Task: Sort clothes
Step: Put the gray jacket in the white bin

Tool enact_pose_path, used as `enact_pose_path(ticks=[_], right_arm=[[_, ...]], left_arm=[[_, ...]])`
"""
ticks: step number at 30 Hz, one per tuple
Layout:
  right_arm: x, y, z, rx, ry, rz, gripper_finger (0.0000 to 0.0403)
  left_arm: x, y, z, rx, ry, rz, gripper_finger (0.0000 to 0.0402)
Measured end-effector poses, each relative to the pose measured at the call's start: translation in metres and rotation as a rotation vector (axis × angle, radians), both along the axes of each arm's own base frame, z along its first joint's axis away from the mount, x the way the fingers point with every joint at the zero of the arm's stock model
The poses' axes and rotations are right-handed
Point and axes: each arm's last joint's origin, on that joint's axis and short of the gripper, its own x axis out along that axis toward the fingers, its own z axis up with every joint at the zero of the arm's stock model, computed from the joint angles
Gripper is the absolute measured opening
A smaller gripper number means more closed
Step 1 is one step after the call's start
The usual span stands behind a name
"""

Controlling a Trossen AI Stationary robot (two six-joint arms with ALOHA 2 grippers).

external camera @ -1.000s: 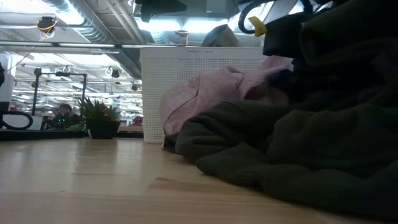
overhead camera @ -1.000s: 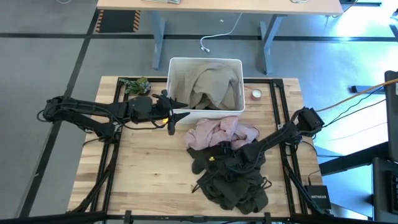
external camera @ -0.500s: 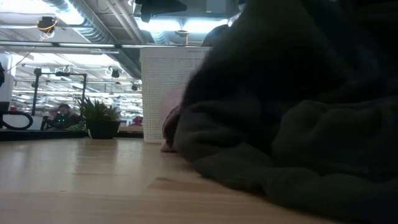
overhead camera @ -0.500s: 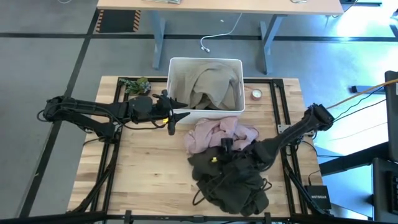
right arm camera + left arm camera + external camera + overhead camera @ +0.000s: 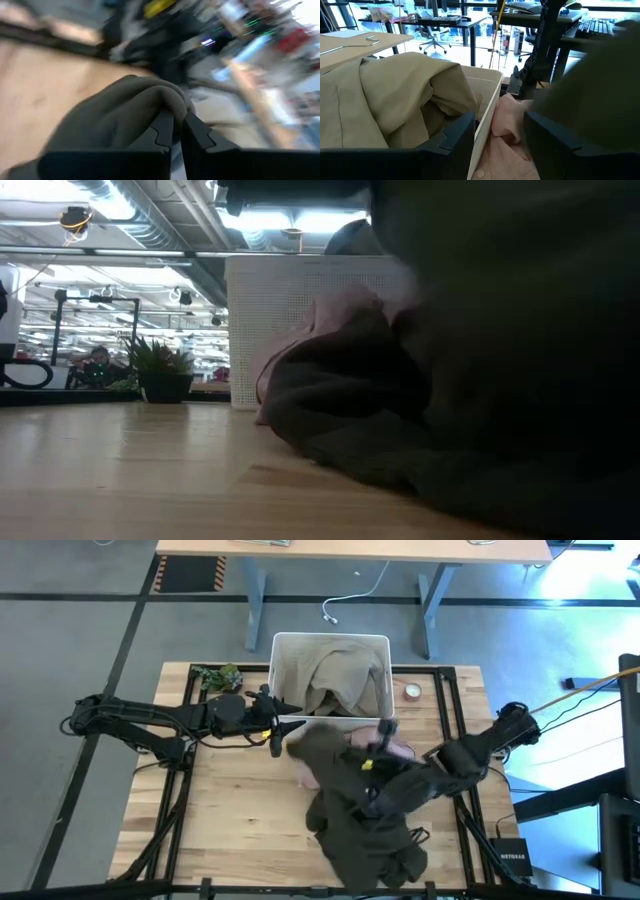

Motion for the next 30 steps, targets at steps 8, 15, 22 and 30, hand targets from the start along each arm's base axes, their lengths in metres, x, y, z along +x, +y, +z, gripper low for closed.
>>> enact_pose_path(ticks=[8, 15, 22, 30], right_arm=[[-0.011, -0.049, 0.078, -0.163, -0.172, -0.225, 0.0024], [-0.017, -0.115, 0.134, -0.185, -0.353, -0.345, 0.0022], [-0.008, -0.164, 0.13, -0.101, -0.398, -0.369, 0.0029], [0.037, -0.198, 0.055, 0.05, -0.109, -0.453, 0.008]], left_arm=[[0.0, 0.0, 0.0, 0.0, 0.0, 0.0, 0.0164], [0.0, 0.0, 0.0, 0.0, 0.0, 0.0, 0.0164], [0.0, 0.0, 0.0, 0.006, 0.001, -0.001, 0.0164], [0.0, 0.0, 0.0, 0.018, 0.006, -0.003, 0.0164]])
